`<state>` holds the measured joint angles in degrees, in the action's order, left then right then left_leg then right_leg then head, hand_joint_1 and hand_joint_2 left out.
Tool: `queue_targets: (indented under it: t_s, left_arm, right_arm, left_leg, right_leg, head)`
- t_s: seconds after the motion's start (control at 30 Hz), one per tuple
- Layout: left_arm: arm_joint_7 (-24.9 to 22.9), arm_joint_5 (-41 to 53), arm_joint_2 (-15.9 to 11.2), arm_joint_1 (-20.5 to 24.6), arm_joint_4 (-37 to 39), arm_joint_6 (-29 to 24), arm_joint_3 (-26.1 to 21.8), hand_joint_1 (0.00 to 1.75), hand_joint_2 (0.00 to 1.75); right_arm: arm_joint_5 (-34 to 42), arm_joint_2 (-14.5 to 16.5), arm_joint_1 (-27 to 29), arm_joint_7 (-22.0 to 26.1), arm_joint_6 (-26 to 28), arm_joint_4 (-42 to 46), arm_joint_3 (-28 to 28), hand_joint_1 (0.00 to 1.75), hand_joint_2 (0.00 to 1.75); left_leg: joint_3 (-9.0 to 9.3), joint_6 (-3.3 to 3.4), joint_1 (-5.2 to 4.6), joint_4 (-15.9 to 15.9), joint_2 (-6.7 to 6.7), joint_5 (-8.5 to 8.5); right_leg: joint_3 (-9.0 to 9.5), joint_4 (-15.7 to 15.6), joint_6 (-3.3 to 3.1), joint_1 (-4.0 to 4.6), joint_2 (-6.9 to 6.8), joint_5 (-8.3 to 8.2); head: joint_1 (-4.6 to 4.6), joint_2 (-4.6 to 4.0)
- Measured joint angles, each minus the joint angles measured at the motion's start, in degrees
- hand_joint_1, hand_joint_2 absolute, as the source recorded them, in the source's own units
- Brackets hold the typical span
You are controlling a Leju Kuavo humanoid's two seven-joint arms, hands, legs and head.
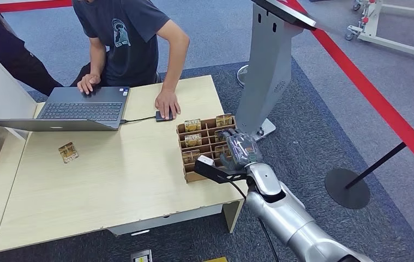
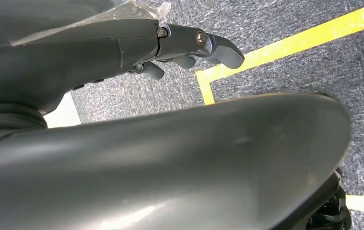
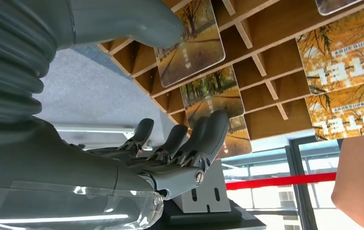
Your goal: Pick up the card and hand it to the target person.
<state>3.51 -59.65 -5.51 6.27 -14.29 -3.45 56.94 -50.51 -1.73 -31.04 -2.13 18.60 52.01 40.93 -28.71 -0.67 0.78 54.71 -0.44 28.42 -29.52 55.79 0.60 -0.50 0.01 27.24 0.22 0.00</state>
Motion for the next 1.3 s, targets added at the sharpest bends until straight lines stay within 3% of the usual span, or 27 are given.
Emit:
queue_targets:
  t_s: [0.13, 0.33, 0.5, 0.7, 0.97, 1.3]
  left_arm:
    - [0.00, -0.16, 0.00, 0.01, 0.00, -0.10, 0.01, 0.00, 0.00]
    - [-0.01, -0.23, 0.00, 0.01, 0.00, -0.31, 0.01, 0.00, 0.00]
    - [-0.04, -0.37, 0.00, 0.02, 0.00, -0.50, 0.02, 0.00, 0.00]
    - [-0.78, -0.39, 0.00, 0.01, 0.00, -0.53, 0.02, 0.00, 0.00]
    - [-0.80, -0.63, 0.00, 0.05, 0.00, -0.74, 0.04, 0.00, 0.00]
    - [-0.80, -1.36, 0.00, 0.05, 0.00, -0.92, 0.04, 0.00, 0.00]
  right_arm:
    - [0.36, 0.30, -0.08, 0.42, 0.19, -0.86, 0.01, 0.64, 1.75]
    - [1.27, 0.77, -1.11, 0.86, 0.68, -3.33, -0.02, 0.76, 1.75]
    - [2.05, 0.99, -1.95, 1.64, 1.71, -6.28, -0.06, 1.01, 1.75]
    - [2.53, 0.93, -2.86, 1.69, 2.23, -9.32, -0.17, 0.94, 1.75]
    - [2.51, 1.21, -3.88, 2.37, 2.88, -12.13, -0.21, 1.72, 1.75]
    - [1.62, 1.57, -3.86, 3.08, 5.36, -12.83, -0.22, 1.75, 1.75]
  left_leg:
    - [0.00, 0.00, 0.00, 0.00, 0.00, 0.00]
    - [0.00, 0.00, 0.00, 0.00, 0.00, -0.01]
    - [0.00, 0.00, 0.00, 0.00, 0.00, -0.02]
    - [0.00, 0.00, 0.00, 0.00, 0.00, -0.03]
    - [0.01, -0.02, 0.00, 0.00, 0.01, -0.08]
    - [0.01, -0.04, 0.00, 0.00, 0.01, -0.12]
  right_leg:
    - [0.00, 0.00, -0.02, 0.00, 0.00, -0.01]
    - [0.00, 0.00, -0.02, 0.00, 0.00, -0.02]
    - [0.00, 0.00, 0.00, 0.00, 0.00, -0.03]
    - [0.00, -0.01, 0.01, 0.00, 0.00, -0.04]
    - [0.01, -0.01, 0.01, 0.00, 0.00, -0.09]
    - [0.00, -0.01, 0.03, 0.00, 0.00, -0.14]
  head:
    - [0.01, 0.00]
    - [0.00, 0.00]
    - [0.00, 0.00]
    - [0.01, 0.00]
    - [0.01, 0.00]
    - [0.00, 0.00]
